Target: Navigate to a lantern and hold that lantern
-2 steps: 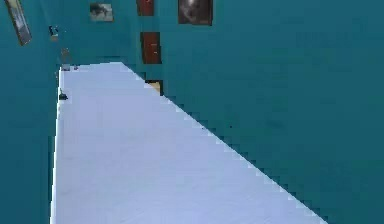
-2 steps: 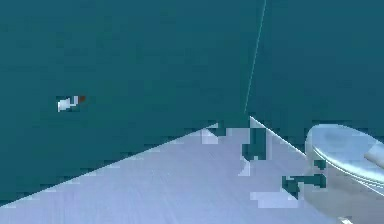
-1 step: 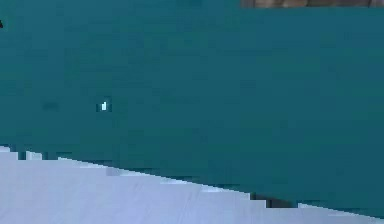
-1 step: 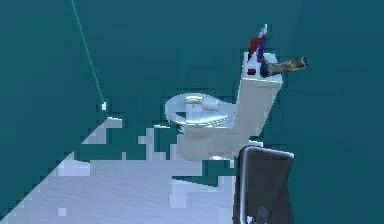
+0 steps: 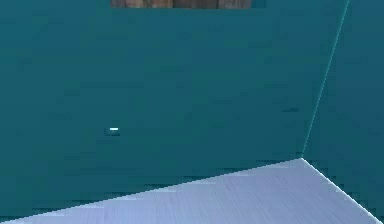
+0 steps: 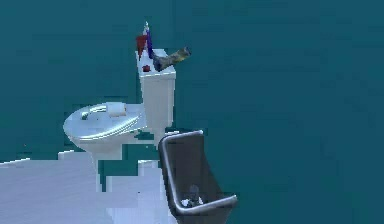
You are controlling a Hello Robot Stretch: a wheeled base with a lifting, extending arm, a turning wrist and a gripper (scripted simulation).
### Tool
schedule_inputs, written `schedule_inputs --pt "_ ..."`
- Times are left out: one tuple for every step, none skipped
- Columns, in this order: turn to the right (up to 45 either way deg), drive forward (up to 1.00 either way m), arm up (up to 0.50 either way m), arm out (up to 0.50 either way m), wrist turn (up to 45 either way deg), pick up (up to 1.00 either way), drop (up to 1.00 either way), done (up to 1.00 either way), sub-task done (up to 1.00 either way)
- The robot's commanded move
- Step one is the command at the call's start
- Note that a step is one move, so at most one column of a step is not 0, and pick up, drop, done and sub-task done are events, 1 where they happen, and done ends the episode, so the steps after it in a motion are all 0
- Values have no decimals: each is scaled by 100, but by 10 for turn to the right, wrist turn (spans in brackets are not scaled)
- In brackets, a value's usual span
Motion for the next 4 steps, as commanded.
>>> schedule_inputs --pt "0 0 24 0 0 0 0 0 0" --pt "0 0 0 40 0 0 0 0 0" --pt "0 0 0 0 450 0 0 0 0" --pt "0 0 0 0 450 0 0 0 0"
